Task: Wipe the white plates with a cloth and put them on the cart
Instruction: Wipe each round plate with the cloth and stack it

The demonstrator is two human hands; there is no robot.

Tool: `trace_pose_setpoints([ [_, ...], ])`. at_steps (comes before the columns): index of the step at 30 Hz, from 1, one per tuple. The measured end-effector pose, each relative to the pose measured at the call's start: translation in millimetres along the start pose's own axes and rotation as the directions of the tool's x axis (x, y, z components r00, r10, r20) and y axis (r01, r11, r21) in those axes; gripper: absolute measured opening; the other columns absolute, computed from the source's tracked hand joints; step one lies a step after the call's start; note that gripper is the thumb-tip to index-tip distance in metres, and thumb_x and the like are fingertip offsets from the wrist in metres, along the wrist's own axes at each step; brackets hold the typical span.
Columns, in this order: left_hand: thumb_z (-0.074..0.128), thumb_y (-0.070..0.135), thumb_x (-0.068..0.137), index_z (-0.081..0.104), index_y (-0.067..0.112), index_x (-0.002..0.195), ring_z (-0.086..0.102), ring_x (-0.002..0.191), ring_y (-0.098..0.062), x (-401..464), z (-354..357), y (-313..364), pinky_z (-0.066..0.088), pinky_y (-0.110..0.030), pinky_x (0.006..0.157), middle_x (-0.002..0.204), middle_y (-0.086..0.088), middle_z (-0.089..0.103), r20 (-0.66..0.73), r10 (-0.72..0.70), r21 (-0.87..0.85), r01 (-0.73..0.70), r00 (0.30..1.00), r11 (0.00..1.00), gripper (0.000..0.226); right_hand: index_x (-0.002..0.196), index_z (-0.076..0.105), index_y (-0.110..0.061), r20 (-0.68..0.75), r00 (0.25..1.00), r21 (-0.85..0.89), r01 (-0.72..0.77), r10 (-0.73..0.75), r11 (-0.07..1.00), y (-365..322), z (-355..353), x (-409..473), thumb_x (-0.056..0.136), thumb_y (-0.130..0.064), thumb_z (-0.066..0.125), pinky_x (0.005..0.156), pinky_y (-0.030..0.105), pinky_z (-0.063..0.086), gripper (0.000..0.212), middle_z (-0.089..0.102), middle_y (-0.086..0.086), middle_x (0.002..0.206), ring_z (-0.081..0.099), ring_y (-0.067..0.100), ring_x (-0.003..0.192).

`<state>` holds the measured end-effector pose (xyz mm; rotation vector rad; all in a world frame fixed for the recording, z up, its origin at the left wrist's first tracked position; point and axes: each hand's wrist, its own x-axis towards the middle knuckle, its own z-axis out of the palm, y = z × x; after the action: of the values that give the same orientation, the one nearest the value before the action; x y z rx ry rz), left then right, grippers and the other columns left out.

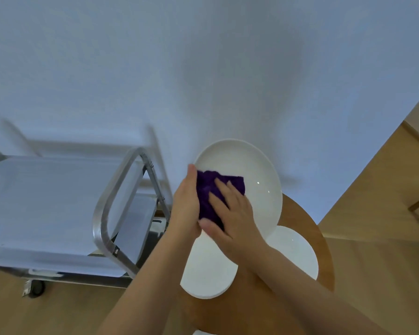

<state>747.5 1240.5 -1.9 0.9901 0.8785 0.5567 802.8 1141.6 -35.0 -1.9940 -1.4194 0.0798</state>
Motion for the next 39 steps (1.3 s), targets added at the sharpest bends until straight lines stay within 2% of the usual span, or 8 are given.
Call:
trace_pose_setpoints([
  [7, 0.047, 0.071, 0.083, 0.062, 0.029, 0.116, 0.072, 0.086, -0.023, 12, -12, 20, 0.059, -0.037, 0.064, 0.096, -0.001, 0.075, 0.132, -0.072, 0.054, 0.065, 0.989, 0.996, 0.056, 0.113, 0.066, -0.007, -0.021, 0.964, -0.370, 0.239, -0.265, 0.898, 43, -15, -19, 0.054, -0.022, 0.088, 0.071, 0.041, 0.057, 0.065, 0.064, 0.017, 0.115, 0.064, 0.036, 0.099],
  [11, 0.056, 0.075, 0.060, 0.065, 0.021, 0.110, 0.068, 0.094, -0.021, 16, -16, 37, 0.058, -0.039, 0.072, 0.101, -0.005, 0.070, 0.213, -0.049, 0.163, 0.014, 0.976, 0.987, 0.074, 0.104, 0.062, -0.024, -0.159, 0.986, 0.101, -0.036, 0.052, 0.994, 33, -22, -19, 0.063, -0.010, 0.082, 0.056, 0.010, 0.048, 0.048, 0.063, -0.013, 0.097, 0.064, 0.013, 0.081],
  [14, 0.048, 0.080, 0.062, 0.061, 0.026, 0.115, 0.058, 0.106, -0.018, 25, -26, 40, 0.049, -0.043, 0.090, 0.115, 0.000, 0.061, 0.206, -0.022, 0.332, -0.049, 0.978, 0.942, 0.077, 0.090, 0.052, -0.038, 0.006, 0.846, 0.661, -0.404, 0.534, 0.633, 33, -34, -10, 0.066, -0.010, 0.078, 0.050, 0.013, 0.047, 0.045, 0.060, -0.015, 0.089, 0.058, 0.009, 0.082],
  [18, 0.045, 0.065, 0.088, 0.051, 0.018, 0.127, 0.057, 0.103, -0.019, 36, -40, 3, 0.044, -0.036, 0.085, 0.114, 0.000, 0.061, -0.159, 0.100, 0.532, 0.000, 0.982, 0.847, 0.061, 0.115, 0.058, -0.023, 0.183, 0.824, 0.933, -0.317, 0.537, 0.169, 46, -61, -5, 0.059, -0.004, 0.074, 0.062, 0.030, 0.055, 0.061, 0.069, 0.005, 0.103, 0.065, 0.026, 0.093],
  [24, 0.055, 0.072, 0.070, 0.072, 0.015, 0.110, 0.068, 0.100, -0.032, 27, -32, -32, 0.056, -0.048, 0.082, 0.111, -0.013, 0.070, 0.133, -0.281, -0.183, 0.302, 0.951, 0.936, 0.072, 0.121, 0.057, -0.016, 0.307, 0.837, 0.951, -0.286, 0.453, -0.116, 53, -63, -16, 0.052, -0.004, 0.072, 0.062, 0.035, 0.057, 0.072, 0.070, 0.008, 0.105, 0.069, 0.026, 0.089],
  [31, 0.056, 0.065, 0.081, 0.071, 0.020, 0.093, 0.070, 0.088, -0.023, 27, -24, -20, 0.056, -0.042, 0.078, 0.088, -0.002, 0.076, -0.078, -0.086, -0.169, 0.072, 0.993, 0.983, 0.049, 0.101, 0.063, -0.021, 0.470, 0.643, 0.803, -0.596, 0.605, 0.010, 69, -72, -23, 0.070, -0.049, 0.074, 0.059, 0.034, 0.051, 0.043, 0.071, 0.007, 0.087, 0.068, 0.023, 0.074],
  [35, 0.048, 0.063, 0.087, 0.066, 0.017, 0.072, 0.063, 0.058, -0.008, 21, -22, 0, 0.052, -0.023, 0.054, 0.064, 0.004, 0.067, -0.139, 0.231, 0.195, -0.202, 0.963, 0.960, 0.051, 0.129, 0.049, -0.013, 0.168, 0.472, 0.685, -0.688, 0.865, 0.242, 80, -70, -3, 0.092, -0.058, 0.036, 0.090, 0.045, 0.042, 0.060, 0.056, 0.010, 0.125, 0.053, 0.032, 0.111],
  [39, 0.043, 0.054, 0.093, 0.048, 0.009, 0.065, 0.046, 0.052, -0.010, 12, -10, 5, 0.038, -0.018, 0.048, 0.056, 0.002, 0.050, -0.053, 0.419, 0.436, -0.356, 0.907, 0.826, 0.054, 0.125, 0.049, -0.016, -0.232, 0.692, 0.627, -0.431, 0.684, 0.649, 49, -74, 25, 0.094, -0.047, 0.038, 0.082, 0.037, 0.045, 0.045, 0.057, 0.006, 0.113, 0.055, 0.027, 0.102],
])
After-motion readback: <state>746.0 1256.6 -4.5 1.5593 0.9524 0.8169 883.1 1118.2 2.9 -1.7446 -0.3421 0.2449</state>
